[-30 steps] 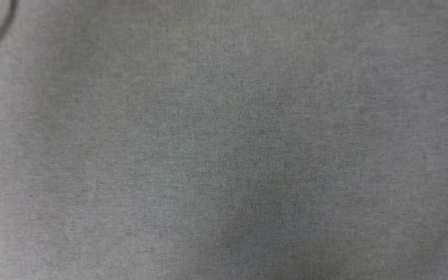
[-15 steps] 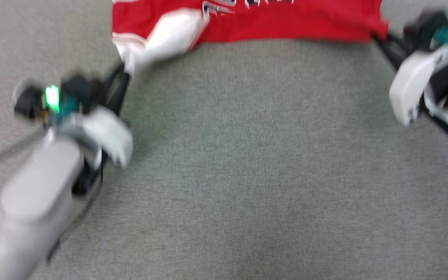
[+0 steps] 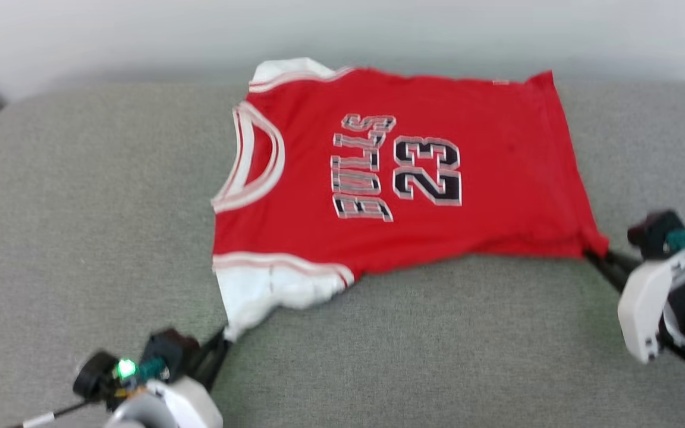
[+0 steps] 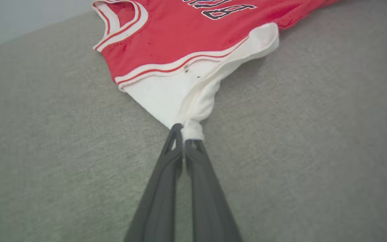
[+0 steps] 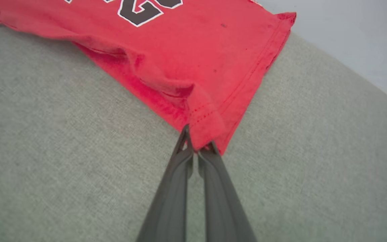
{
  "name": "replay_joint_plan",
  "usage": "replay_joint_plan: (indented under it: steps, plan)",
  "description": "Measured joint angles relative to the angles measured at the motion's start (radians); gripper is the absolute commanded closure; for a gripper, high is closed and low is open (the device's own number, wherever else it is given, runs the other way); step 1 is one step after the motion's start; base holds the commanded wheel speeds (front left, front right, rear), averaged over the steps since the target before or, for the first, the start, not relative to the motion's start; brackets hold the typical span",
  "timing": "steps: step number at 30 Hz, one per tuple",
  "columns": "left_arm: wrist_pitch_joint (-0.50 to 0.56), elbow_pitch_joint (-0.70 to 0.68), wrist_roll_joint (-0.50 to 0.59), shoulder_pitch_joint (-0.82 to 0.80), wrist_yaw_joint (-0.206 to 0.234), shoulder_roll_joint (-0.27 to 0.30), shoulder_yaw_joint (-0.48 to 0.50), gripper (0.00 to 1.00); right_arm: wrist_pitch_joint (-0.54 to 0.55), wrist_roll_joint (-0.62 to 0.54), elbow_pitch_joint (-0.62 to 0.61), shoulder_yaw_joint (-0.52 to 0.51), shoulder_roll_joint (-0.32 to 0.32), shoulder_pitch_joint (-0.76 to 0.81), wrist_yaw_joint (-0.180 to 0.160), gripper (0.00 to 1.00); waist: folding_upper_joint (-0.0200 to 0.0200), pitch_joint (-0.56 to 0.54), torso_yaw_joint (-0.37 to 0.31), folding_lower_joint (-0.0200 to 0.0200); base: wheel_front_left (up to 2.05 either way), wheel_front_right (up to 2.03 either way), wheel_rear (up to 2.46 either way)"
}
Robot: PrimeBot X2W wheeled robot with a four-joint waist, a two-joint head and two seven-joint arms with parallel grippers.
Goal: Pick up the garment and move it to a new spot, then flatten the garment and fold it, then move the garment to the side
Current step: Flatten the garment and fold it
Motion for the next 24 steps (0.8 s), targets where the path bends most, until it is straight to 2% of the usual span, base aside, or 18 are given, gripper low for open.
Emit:
replay_joint_plan:
  steps: [13, 18, 24]
  plan:
    - [0.060, -0.172, -0.087, 0.270, 0.075, 0.084, -0.066, 1.00, 0.038, 0.040, -0.087, -0.056, -0.091, 0.344, 0.000, 1.00, 0.0000, -0.160, 0.017, -0.0001, 0.00, 0.00, 0.00]
    - [0.070, -0.217, -0.105, 0.338, 0.104, 0.091, -0.086, 1.00, 0.062, 0.041, -0.138, -0.105, -0.109, 0.461, 0.000, 1.00, 0.0000, -0.186, 0.016, -0.0001, 0.00, 0.00, 0.00]
    - [0.092, -0.238, -0.105, 0.384, 0.113, 0.101, -0.121, 1.00, 0.085, 0.028, -0.175, -0.188, -0.122, 0.555, 0.000, 1.00, 0.0000, -0.192, 0.004, -0.0001, 0.00, 0.00, 0.00]
